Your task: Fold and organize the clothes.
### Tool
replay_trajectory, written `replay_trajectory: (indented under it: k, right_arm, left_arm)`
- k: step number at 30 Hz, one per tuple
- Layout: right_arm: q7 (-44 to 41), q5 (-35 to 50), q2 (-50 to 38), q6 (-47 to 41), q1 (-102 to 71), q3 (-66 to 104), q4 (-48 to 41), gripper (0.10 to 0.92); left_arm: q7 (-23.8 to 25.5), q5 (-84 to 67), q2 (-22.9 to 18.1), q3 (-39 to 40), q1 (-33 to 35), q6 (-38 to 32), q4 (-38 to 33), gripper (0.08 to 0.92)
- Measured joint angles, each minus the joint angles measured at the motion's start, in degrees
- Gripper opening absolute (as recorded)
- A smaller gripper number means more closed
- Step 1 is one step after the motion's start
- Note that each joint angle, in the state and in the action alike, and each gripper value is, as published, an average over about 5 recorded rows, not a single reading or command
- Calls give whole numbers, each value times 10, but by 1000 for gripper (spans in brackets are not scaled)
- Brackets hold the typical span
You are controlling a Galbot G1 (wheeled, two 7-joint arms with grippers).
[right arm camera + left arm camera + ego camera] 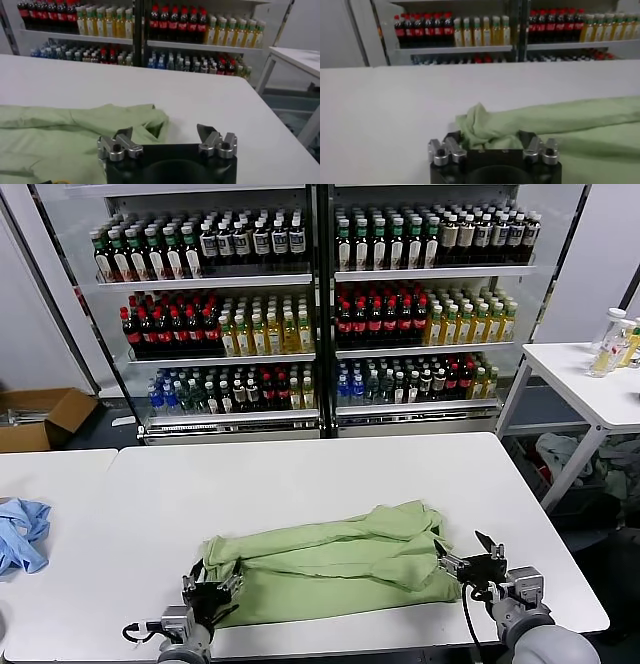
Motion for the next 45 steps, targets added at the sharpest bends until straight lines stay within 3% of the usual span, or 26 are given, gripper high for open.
replay_trajectory:
  k: [15,18,37,45]
  right_arm:
    - [5,1,-1,2,-3,3,10,823]
    - [6,2,-2,2,-3,5,11,823]
    - [10,8,-5,5,2,7,8,823]
    - [11,7,-2,6,-1,8,5,823]
  left_arm:
    - [-1,-24,-1,-13,-1,1,10,153]
    - [0,-34,4,-19,-2,0,10,104]
    - [15,-135,97,-153,-2,-18,25,100]
    - [28,-192,123,-205,4,-36,-15,100]
